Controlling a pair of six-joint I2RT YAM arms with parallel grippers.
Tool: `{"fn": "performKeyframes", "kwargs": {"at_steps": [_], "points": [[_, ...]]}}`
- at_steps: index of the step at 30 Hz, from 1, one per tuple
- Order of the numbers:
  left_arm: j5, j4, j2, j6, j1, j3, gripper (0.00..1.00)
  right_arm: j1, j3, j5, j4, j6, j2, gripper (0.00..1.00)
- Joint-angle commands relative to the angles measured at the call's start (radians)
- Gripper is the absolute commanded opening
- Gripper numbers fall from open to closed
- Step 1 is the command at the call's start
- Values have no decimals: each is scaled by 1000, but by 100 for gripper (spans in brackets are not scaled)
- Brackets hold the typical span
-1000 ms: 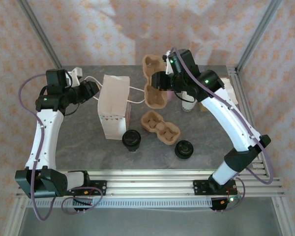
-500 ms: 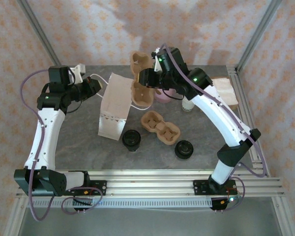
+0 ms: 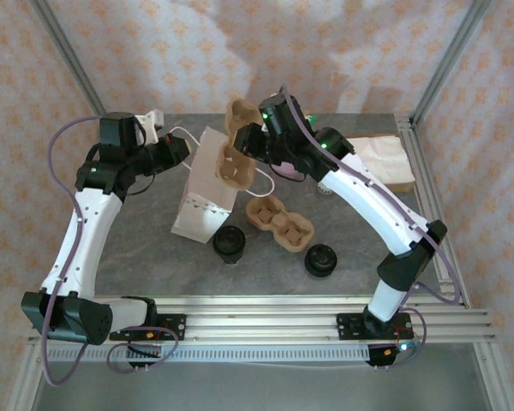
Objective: Pack the takeout coffee
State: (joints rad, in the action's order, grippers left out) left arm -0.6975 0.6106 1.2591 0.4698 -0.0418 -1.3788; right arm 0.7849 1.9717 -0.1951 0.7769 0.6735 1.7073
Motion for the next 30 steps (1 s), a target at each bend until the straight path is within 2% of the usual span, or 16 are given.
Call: {"fn": "performKeyframes", "kwargs": {"at_steps": [1, 7, 19, 30], "points": [[15, -43, -27, 17, -29, 17, 3, 1, -51, 20, -55, 109, -60, 30], [37, -40, -34, 0, -75, 18, 3, 1, -69, -56, -50, 148, -70, 30], [62, -28, -29, -13, -86, 16, 3, 2, -161, -210, -82, 275, -135, 29], [57, -24, -33, -40, -102, 20, 3, -1, -157, -312, -18, 277, -83, 29]]}}
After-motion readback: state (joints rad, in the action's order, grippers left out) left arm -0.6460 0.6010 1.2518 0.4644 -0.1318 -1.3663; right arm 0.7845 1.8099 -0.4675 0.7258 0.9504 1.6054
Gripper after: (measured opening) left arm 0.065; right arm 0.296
